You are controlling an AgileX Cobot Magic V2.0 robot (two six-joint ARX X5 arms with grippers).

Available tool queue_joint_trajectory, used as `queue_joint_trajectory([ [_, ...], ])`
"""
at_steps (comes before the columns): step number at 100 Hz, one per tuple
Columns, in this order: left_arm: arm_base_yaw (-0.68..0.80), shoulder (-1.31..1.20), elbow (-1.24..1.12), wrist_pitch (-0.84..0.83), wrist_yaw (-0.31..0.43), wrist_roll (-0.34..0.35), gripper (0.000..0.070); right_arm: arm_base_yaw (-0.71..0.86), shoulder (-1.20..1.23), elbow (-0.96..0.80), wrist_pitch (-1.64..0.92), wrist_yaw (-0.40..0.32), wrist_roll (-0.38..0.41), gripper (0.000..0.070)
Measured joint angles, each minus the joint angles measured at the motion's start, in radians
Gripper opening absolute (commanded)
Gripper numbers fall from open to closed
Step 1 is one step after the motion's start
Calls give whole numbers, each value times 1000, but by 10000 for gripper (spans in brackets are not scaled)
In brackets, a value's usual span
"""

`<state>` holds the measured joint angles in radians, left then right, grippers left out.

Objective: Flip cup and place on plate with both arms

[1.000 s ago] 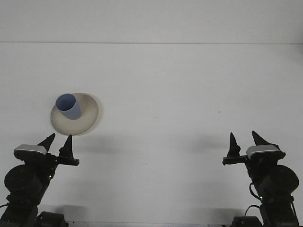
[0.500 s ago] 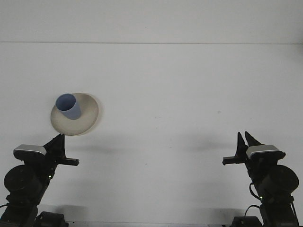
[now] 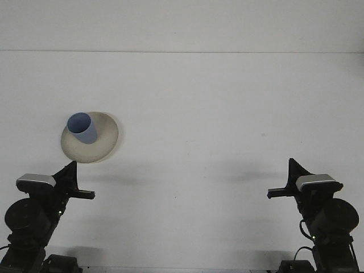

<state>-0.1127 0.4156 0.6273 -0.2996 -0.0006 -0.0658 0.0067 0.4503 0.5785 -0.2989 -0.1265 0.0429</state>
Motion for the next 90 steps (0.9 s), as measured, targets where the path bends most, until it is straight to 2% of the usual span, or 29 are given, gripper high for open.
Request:
queue_joint_trajectory([
  [74, 0, -23, 0, 3, 0, 0, 11, 0, 0, 0, 0, 0, 0, 0],
  [90, 0, -51, -24, 81, -1, 6, 11, 0, 0, 0, 0, 0, 0, 0],
])
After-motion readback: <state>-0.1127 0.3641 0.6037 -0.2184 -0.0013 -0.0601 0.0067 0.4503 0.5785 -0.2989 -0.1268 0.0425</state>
